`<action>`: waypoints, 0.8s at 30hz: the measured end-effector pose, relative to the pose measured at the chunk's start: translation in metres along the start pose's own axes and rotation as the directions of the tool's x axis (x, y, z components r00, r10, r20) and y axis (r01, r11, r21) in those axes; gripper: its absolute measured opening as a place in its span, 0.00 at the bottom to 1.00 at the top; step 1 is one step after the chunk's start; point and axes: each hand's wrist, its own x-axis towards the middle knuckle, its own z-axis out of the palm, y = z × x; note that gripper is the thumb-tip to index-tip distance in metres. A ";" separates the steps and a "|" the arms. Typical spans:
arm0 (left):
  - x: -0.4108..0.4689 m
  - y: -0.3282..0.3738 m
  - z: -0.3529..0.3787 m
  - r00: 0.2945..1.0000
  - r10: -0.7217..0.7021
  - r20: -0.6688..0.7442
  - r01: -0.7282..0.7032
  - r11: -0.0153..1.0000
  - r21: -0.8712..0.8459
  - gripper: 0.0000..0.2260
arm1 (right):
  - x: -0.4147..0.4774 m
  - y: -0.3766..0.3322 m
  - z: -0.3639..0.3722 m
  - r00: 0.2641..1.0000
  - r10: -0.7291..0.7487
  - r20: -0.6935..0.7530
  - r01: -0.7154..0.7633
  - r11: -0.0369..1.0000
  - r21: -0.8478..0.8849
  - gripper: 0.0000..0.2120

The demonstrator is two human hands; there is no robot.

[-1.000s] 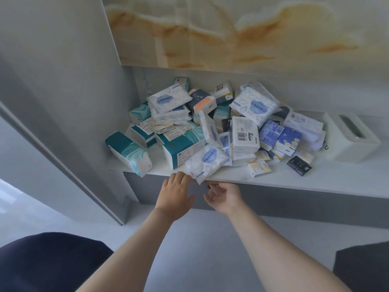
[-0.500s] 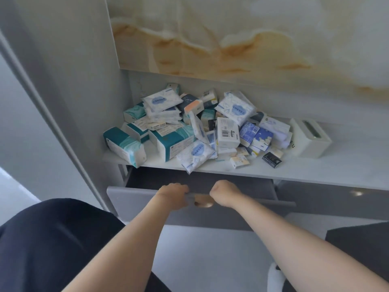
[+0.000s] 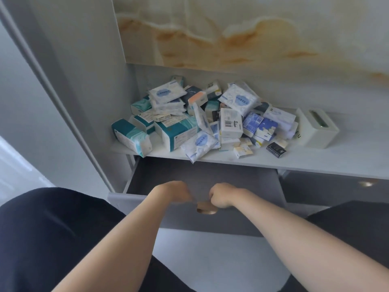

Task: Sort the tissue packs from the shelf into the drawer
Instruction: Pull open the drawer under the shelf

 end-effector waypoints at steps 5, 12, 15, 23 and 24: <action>-0.004 -0.003 0.013 0.996 0.001 0.086 0.008 0.994 -0.112 0.14 | 0.003 0.002 0.009 0.993 -0.048 0.107 0.045 0.999 0.024 0.09; -0.029 0.008 0.017 0.956 -0.041 0.290 0.082 0.988 -0.129 0.15 | -0.002 0.005 0.023 0.930 -0.099 0.355 0.091 0.995 0.040 0.12; -0.039 0.009 -0.004 0.988 0.000 0.156 0.018 0.993 -0.115 0.14 | -0.003 -0.001 0.007 0.959 -0.174 0.222 0.157 0.983 0.094 0.10; -0.039 -0.026 -0.085 0.934 -0.022 -0.356 0.024 1.000 -0.001 0.13 | 0.006 -0.064 -0.079 0.894 -0.305 -0.329 0.406 0.863 0.301 0.12; -0.035 -0.037 -0.093 0.908 -0.040 -0.418 0.031 0.999 -0.027 0.13 | 0.011 -0.074 -0.086 0.876 -0.310 -0.370 0.426 0.857 0.289 0.13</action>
